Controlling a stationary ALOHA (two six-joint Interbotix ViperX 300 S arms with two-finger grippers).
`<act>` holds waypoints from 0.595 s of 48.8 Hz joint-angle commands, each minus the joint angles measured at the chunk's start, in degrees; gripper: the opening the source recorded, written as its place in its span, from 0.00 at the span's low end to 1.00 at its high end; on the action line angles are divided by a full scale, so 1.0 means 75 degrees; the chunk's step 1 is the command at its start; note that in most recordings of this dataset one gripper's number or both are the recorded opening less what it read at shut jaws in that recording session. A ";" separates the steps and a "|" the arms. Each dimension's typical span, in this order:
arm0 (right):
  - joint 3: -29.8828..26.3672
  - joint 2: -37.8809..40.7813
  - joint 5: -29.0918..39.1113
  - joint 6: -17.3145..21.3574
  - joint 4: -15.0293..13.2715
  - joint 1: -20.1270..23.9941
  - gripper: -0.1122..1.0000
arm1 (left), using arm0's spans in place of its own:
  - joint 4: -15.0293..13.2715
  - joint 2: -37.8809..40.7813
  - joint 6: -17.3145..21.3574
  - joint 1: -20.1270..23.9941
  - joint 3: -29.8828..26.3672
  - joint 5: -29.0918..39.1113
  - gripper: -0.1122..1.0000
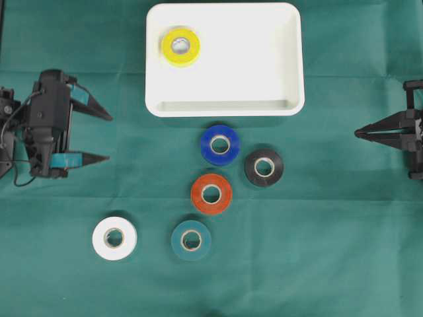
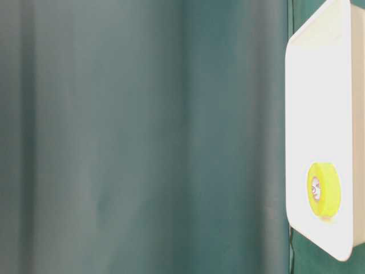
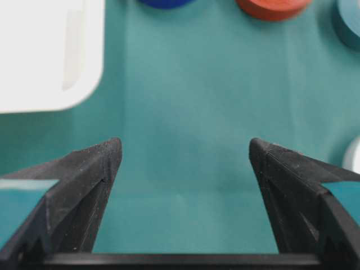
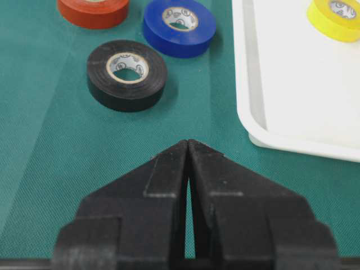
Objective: Put the tape into the white case with the left arm.
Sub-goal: 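Withdraw the open left gripper back to the left side, then move the left gripper down over the teal tape roll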
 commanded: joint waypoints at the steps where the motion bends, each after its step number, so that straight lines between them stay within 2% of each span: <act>1: -0.0082 0.0035 -0.0070 0.0000 -0.0012 -0.0012 0.02 | -0.0035 -0.0047 -0.0012 -0.0176 -0.0035 -0.0059 0.94; 20: -0.0070 0.0035 -0.0070 0.0012 -0.0012 -0.0012 0.02 | -0.0023 0.0129 0.0000 -0.0211 -0.0117 -0.0070 0.94; 29: -0.0070 0.0035 -0.0070 0.0012 -0.0012 -0.0012 0.02 | -0.0023 0.0621 -0.0012 -0.0398 -0.0352 -0.0094 0.94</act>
